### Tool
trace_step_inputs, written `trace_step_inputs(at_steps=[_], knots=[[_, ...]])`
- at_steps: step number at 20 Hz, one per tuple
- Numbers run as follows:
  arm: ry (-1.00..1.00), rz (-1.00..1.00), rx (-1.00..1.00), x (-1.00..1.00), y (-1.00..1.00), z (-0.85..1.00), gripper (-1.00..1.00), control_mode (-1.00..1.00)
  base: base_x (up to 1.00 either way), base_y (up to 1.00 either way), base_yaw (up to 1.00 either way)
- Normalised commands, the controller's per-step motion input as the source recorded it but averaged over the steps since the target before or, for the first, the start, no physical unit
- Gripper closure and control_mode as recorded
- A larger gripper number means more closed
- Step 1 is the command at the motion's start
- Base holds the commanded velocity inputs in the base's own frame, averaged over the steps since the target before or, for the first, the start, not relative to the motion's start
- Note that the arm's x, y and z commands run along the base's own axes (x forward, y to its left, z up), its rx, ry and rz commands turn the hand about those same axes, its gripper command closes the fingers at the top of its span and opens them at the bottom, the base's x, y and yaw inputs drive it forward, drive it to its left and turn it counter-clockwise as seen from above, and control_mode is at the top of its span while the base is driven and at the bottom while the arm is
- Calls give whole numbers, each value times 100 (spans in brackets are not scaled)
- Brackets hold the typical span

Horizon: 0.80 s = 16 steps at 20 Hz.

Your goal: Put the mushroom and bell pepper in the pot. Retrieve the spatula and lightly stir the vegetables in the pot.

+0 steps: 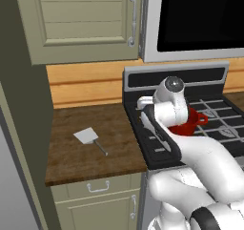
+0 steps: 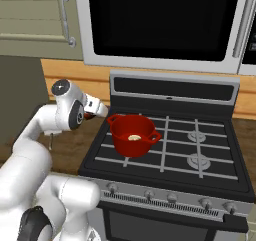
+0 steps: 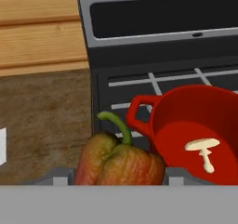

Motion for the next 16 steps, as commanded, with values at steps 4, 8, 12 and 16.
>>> trace_step_inputs(at_steps=[4, 8, 12, 16], knots=[[5, -1, 0, 29, -91, 0, 100, -100, 0, 0, 0], [5, 0, 0, 23, -94, -14, 100, -100, 0, 0, 0], [3, 0, 0, 21, -68, -33, 100, -100, 0, 0, 0], [0, 0, 0, 0, -35, -48, 100, -100, 0, 0, 0]])
